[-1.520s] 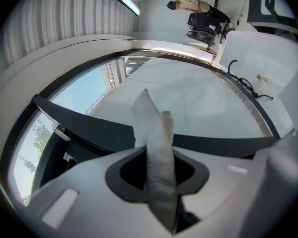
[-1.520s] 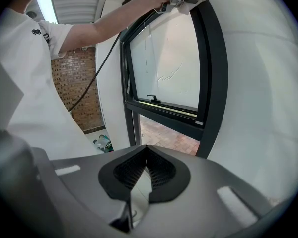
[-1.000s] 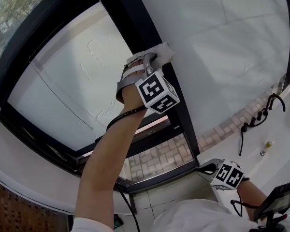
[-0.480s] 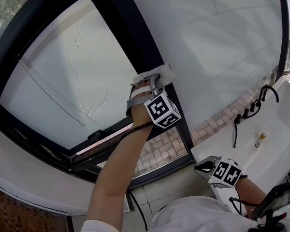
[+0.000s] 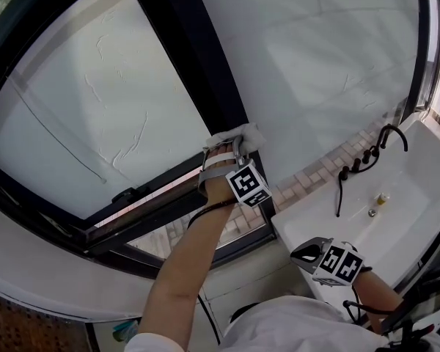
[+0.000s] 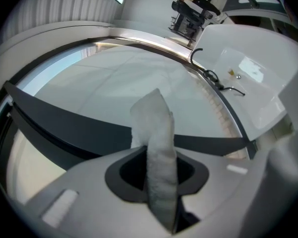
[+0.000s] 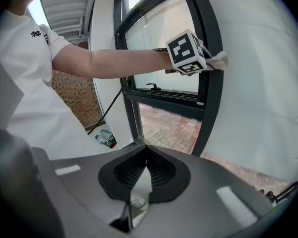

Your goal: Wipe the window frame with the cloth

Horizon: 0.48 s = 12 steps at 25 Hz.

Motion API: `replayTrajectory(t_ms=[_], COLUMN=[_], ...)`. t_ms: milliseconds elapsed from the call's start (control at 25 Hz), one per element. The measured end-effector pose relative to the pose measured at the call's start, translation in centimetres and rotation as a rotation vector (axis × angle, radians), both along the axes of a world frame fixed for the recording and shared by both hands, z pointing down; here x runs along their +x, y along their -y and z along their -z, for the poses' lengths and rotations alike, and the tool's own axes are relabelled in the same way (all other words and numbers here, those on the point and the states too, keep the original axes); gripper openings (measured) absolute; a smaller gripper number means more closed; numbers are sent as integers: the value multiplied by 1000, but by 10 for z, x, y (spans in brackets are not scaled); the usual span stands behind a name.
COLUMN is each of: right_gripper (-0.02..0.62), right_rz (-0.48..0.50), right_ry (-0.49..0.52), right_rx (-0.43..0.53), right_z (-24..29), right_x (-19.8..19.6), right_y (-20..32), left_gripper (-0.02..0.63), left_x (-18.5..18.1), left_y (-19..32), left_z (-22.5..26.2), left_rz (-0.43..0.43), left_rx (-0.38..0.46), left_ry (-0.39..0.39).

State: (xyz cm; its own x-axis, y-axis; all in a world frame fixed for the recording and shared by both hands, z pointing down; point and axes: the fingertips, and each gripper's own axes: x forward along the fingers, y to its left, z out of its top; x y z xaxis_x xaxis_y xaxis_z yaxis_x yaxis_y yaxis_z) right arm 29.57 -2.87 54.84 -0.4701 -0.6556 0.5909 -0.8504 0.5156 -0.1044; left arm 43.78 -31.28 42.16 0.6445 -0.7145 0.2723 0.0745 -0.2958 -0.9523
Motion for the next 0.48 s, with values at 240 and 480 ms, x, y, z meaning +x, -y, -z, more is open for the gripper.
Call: replayTrajectory(t_ms=[240,480], right_gripper=[5,3], right_rz=[-8,-13], right_ry=[7,-13], right_rx=[-28,-54], right_z=[-5,-20], right_x=[2,8], right_y=[-10,-17], left_gripper=[107,107], left_x=[3,5], left_y=[-3,-4], left_z=[-57,-93], left_rz=[31,35], left_rx=[-102,-138], left_ry=[24,38])
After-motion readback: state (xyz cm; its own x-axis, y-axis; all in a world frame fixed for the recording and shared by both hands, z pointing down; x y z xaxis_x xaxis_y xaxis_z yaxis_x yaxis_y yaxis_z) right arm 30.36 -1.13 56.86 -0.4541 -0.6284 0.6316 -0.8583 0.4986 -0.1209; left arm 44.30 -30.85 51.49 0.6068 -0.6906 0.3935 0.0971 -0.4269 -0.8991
